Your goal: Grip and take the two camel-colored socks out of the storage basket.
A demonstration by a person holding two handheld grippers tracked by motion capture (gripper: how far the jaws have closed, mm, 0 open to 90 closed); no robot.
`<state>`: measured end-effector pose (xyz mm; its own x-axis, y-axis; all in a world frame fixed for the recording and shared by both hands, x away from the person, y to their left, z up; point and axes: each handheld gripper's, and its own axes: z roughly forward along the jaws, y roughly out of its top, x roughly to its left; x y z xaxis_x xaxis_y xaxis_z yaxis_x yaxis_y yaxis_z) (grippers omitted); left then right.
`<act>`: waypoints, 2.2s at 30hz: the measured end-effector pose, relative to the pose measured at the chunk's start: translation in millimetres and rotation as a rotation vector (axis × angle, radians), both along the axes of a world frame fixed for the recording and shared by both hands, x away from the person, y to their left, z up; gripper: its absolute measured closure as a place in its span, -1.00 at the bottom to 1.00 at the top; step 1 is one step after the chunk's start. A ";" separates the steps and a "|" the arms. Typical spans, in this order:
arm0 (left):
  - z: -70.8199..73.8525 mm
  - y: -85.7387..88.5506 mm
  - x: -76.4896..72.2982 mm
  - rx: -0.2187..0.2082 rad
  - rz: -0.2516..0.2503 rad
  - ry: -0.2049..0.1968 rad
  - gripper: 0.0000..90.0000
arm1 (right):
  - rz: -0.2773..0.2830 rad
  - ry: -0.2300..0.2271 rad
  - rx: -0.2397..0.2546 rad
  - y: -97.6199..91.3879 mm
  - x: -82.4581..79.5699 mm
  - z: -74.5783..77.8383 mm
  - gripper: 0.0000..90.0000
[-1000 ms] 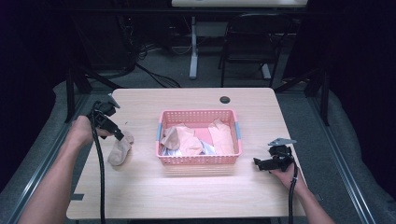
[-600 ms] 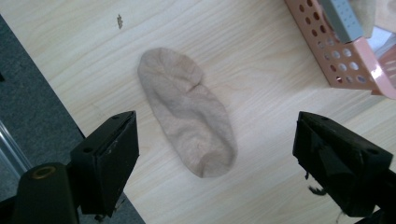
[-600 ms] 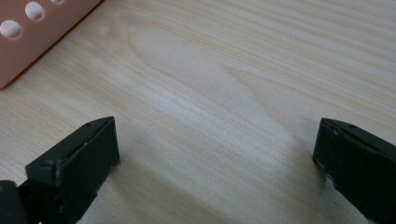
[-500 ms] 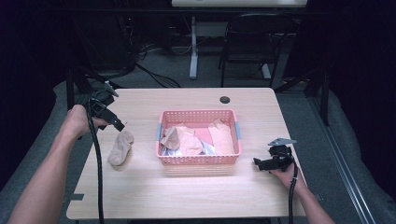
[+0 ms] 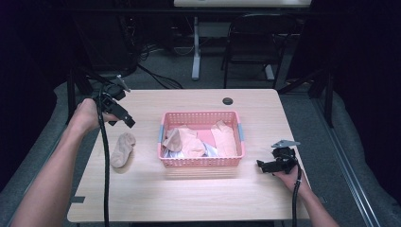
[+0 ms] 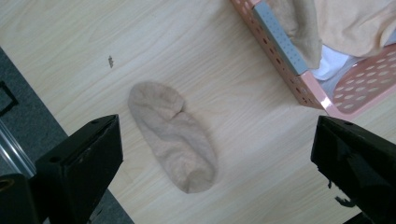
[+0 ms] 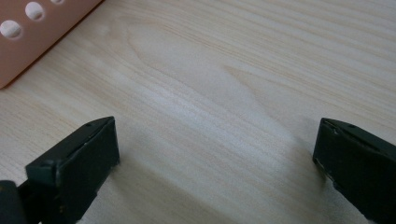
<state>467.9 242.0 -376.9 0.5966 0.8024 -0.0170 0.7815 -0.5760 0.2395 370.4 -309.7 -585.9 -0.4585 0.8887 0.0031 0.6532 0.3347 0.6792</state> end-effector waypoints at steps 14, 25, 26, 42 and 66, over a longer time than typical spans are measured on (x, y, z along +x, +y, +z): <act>-1.1 -53.8 7.2 -0.005 -0.097 -0.005 -0.96 | 0.000 0.000 0.000 0.0 0.0 0.0 -1.00; -11.2 -106.9 12.2 -0.024 -0.174 0.010 -0.91 | -0.001 0.002 0.001 0.1 -0.2 0.1 -1.00; -12.7 -109.9 12.7 -0.027 -0.180 0.013 -0.90 | 0.001 -0.002 0.001 0.0 -0.1 -0.1 -1.00; -41.9 -141.2 18.1 -0.070 -0.227 0.054 -0.84 | 0.003 0.000 -0.002 0.0 -0.3 0.0 -1.00; -100.1 -141.3 27.2 -0.009 -0.172 0.089 -0.06 | 0.002 -0.003 0.003 0.3 -0.3 -0.2 -1.00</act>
